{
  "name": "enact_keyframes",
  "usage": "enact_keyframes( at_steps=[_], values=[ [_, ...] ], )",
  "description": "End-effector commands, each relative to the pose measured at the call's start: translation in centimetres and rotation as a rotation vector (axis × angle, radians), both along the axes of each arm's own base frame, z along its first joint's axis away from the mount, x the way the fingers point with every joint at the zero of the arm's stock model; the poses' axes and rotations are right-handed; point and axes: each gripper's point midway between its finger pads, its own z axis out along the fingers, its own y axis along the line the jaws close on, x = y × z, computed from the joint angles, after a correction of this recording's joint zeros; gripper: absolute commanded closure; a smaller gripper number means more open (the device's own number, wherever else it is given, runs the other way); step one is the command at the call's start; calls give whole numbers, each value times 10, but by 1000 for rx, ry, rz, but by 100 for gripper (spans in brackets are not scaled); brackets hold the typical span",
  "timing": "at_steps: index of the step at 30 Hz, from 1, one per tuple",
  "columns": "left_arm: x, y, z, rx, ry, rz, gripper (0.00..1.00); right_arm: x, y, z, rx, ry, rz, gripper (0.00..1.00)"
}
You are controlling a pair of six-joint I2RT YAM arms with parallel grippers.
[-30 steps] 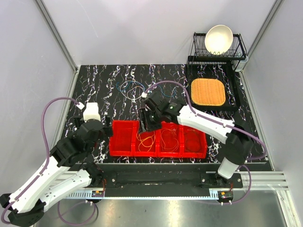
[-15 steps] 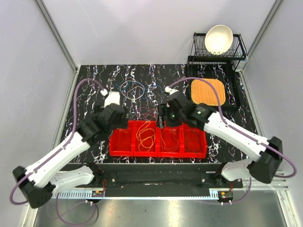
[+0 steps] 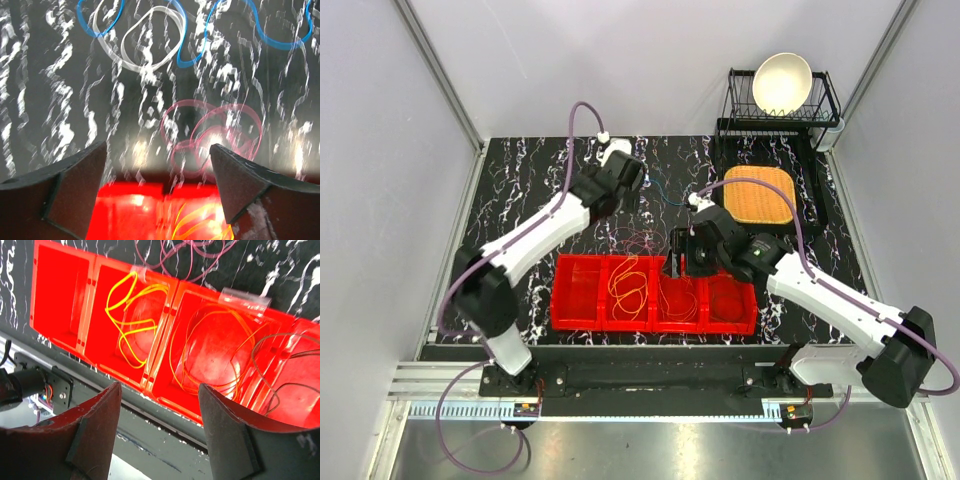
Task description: Untangle the cables
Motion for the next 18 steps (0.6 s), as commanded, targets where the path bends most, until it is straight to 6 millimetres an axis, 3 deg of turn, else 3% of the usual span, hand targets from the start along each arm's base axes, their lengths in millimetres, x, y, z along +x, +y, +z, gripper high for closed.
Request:
enact_keyframes(
  at_steps=[1, 2, 3, 5, 6, 7, 8, 9, 10, 12, 16, 18],
  values=[
    [57, -12, -7, -80, 5, -14, 14, 0, 7, 12, 84, -24, 19, 31],
    [68, -16, -1, -100, -4, -19, 15, 1, 5, 9, 82, -18, 15, 31],
    [76, -21, -19, -95, 32, -24, 16, 0, 5, 9, 86, -20, 20, 31],
    [97, -22, -15, -124, 19, -11, 17, -1, 5, 6, 87, -14, 26, 31],
    [105, -26, -32, -125, 51, -15, 18, 1, 2, 5, 86, -13, 20, 31],
    [117, -25, -26, -142, 34, -7, 20, 2, 2, 6, 89, -14, 14, 31],
    [124, -26, -30, -145, 37, -6, 20, 2, 0, 3, 85, -9, 8, 31],
    [130, -29, -49, -138, 68, -8, 21, 4, -3, 5, 94, -14, -8, 31],
    [140, -29, -43, -147, 55, -8, 21, 4, -4, 4, 96, -14, -9, 31],
    [148, -34, -64, -152, 91, -23, 21, 6, -5, 5, 109, -19, -17, 31],
    [168, -36, -79, -168, 95, -22, 22, 5, -3, 4, 121, -11, 4, 31],
    [172, -37, -96, -171, 122, -23, 22, 5, -1, 3, 123, -6, 12, 32]
  ],
)
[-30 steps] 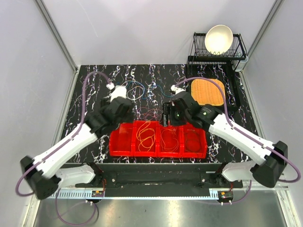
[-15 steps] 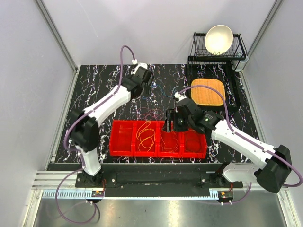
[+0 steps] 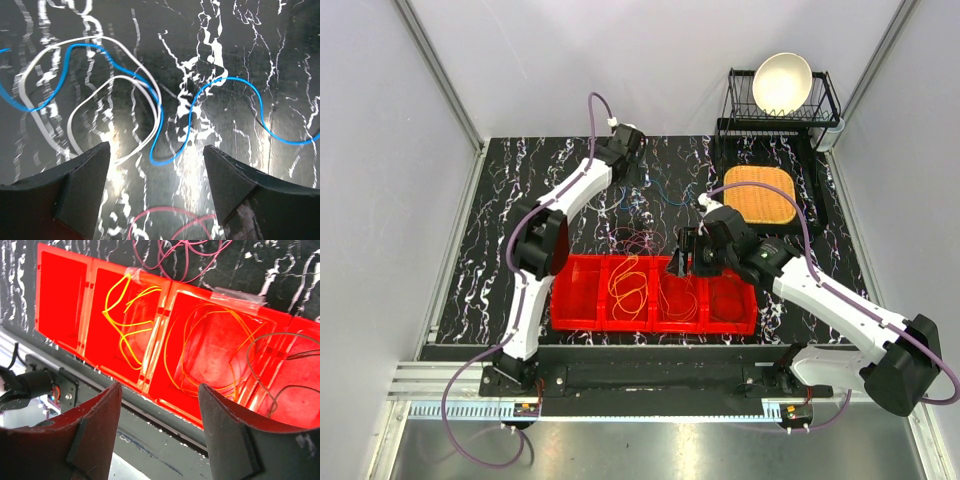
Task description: Untangle the cables
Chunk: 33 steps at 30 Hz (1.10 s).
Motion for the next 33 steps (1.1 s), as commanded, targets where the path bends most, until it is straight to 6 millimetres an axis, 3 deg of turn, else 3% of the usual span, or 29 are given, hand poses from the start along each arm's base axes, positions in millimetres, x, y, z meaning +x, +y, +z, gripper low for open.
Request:
enact_keyframes(
  at_steps=[1, 2, 9, 14, 17, 29, 32, 33],
  values=[
    [21, -11, -1, -62, -18, -35, 22, 3, 10, 14, 64, -33, 31, 32],
    [23, -11, -11, -60, -3, -35, 22, 3, 10, 13, 65, -32, 30, 33],
    [28, -9, -34, -59, 24, -32, 29, 4, 11, 7, 56, -33, 41, 34],
    [29, -9, -43, -53, 30, -29, 41, 4, 16, 5, 69, -21, 57, 36],
    [30, -9, -44, -61, 25, -26, 55, 4, 17, 5, 72, -16, 63, 37],
    [32, -11, -58, -58, 39, -34, 62, 1, 17, 5, 79, -10, 71, 40],
    [33, -7, -61, -47, 42, -22, 79, 1, 18, 6, 86, -9, 68, 40],
    [33, -7, -59, -50, 40, -15, 99, 1, 18, 7, 88, -4, 68, 41]
  ],
)
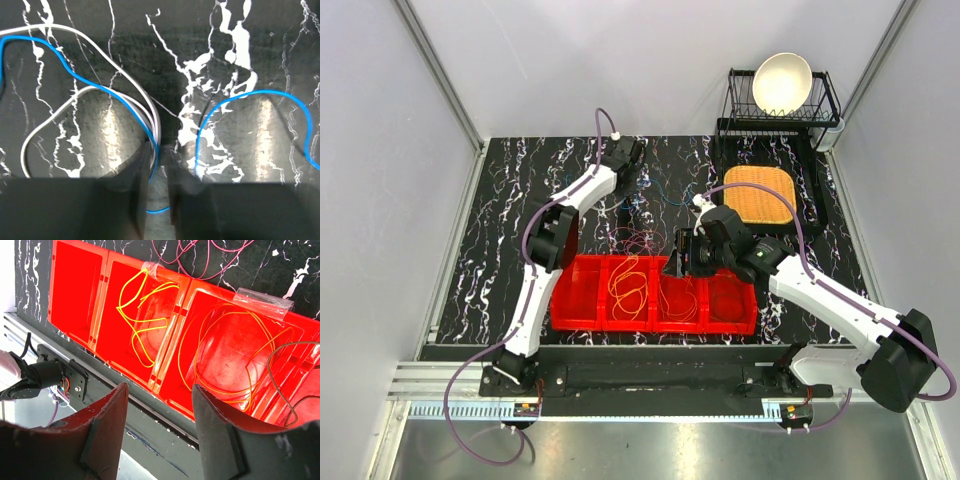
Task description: Untangle the cables
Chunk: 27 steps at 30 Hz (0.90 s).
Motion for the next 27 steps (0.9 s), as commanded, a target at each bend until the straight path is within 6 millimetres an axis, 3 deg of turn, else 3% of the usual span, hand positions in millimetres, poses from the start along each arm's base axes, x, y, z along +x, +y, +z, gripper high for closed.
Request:
enact_keyframes(
  at_steps=[1, 3, 6, 7, 10, 12, 14, 15, 17, 18, 19, 20, 21, 22, 23, 24, 27],
  values=[
    [17, -4, 23, -35, -69, 10, 100, 3, 5, 10, 41, -26, 12, 41],
    [19, -3, 33, -36, -89, 24, 100, 1, 6, 11, 47, -19, 22, 42],
    [22, -2, 72, -54, -149, 27, 100, -1, 6, 13, 44, -9, 27, 44],
    [23, -3, 98, -72, -187, 26, 100, 1, 7, 16, 48, -14, 27, 44],
    [20, -1, 150, -96, -251, 18, 100, 2, 8, 19, 52, -10, 23, 44],
    [16, 0, 175, -104, -270, 6, 100, 3, 10, 22, 56, -12, 22, 44],
    [6, 4, 193, -107, -270, 5, 100, 3, 11, 22, 60, 0, 21, 44],
    [-1, 6, 211, -118, -293, 2, 100, 3, 12, 23, 62, 3, 20, 45],
    [-15, 11, 210, -116, -269, 3, 100, 3, 11, 27, 70, -1, 14, 45],
    [-24, 14, 230, -137, -295, 5, 100, 4, 11, 28, 69, -4, 8, 45],
    [-31, 12, 233, -154, -291, -6, 100, 3, 10, 32, 74, -12, 5, 45],
    [-38, 14, 222, -152, -264, -13, 100, 4, 9, 33, 73, -15, -2, 45],
    [-47, 15, 232, -164, -276, -25, 100, 5, 9, 36, 75, -22, -6, 44],
    [-51, 14, 230, -167, -269, -36, 100, 6, 9, 36, 76, -24, -7, 44],
    [-56, 13, 217, -164, -239, -49, 100, 7, 9, 38, 79, -27, -11, 44],
    [-59, 13, 213, -158, -231, -63, 96, 8, 10, 40, 80, -28, -9, 43],
    [-63, 10, 174, -140, -139, -84, 84, 7, 12, 40, 85, -18, -8, 43]
  ],
)
